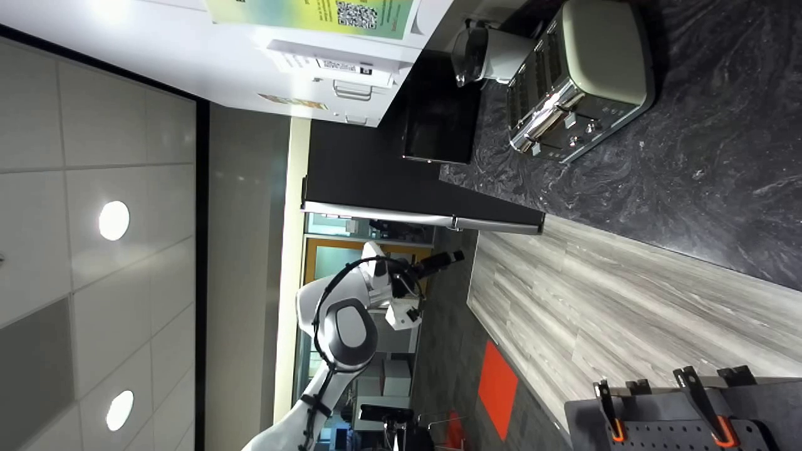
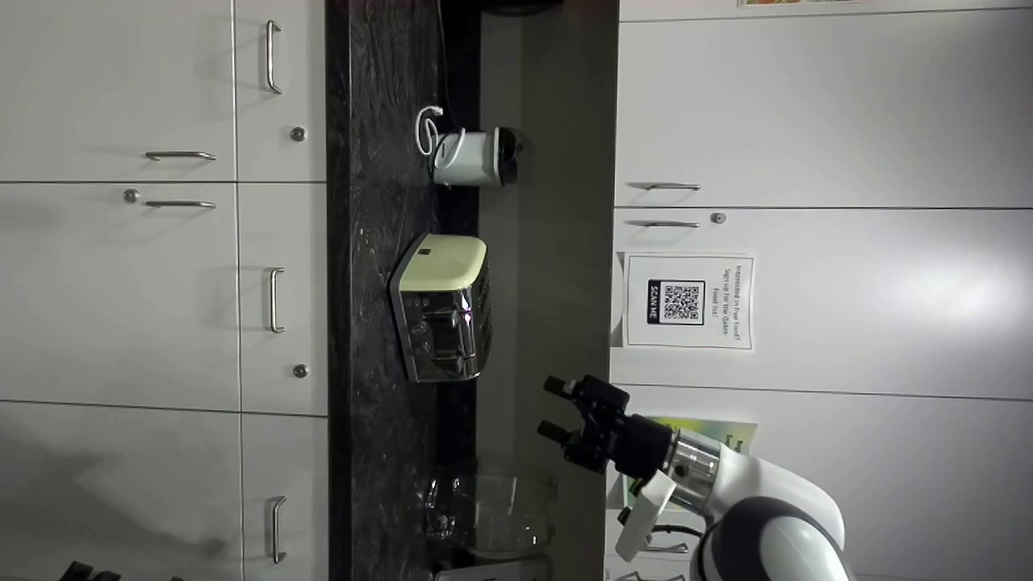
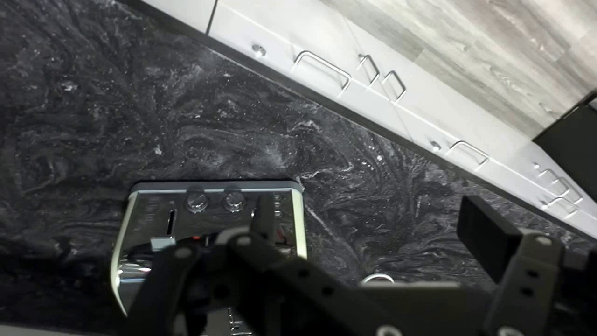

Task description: Push the left lever down

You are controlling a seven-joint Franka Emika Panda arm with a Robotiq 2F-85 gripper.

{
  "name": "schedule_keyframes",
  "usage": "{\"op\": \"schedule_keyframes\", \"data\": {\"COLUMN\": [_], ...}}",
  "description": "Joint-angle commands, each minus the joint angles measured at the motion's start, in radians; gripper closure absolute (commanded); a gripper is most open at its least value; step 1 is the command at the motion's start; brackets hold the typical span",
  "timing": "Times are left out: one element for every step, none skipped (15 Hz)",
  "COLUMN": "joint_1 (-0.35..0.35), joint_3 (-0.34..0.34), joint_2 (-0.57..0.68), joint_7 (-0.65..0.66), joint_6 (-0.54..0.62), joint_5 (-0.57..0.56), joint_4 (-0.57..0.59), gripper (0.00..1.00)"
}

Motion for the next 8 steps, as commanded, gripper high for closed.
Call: {"op": "schedule_keyframes", "data": {"joint_1": [-0.068,-0.072,-0.073,-0.067,-0.059,-0.047,-0.031,-0.035], "joint_3": [0.022,0.016,0.006,-0.003,-0.013,-0.021,-0.029,-0.033], "joint_2": [0.217,0.256,0.297,0.332,0.36,0.38,0.389,0.352], "joint_7": [0.05,0.053,0.052,0.046,0.036,0.029,0.013,0.03], "joint_6": [0.027,0.021,0.015,0.011,0.005,-0.004,-0.011,0.016], "joint_5": [-0.113,-0.139,-0.158,-0.169,-0.172,-0.166,-0.142,-0.156], "joint_4": [0.151,0.181,0.212,0.237,0.259,0.273,0.281,0.234], "gripper": [0.0,0.0,0.0,0.0,0.0,0.0,0.0,0.0]}}
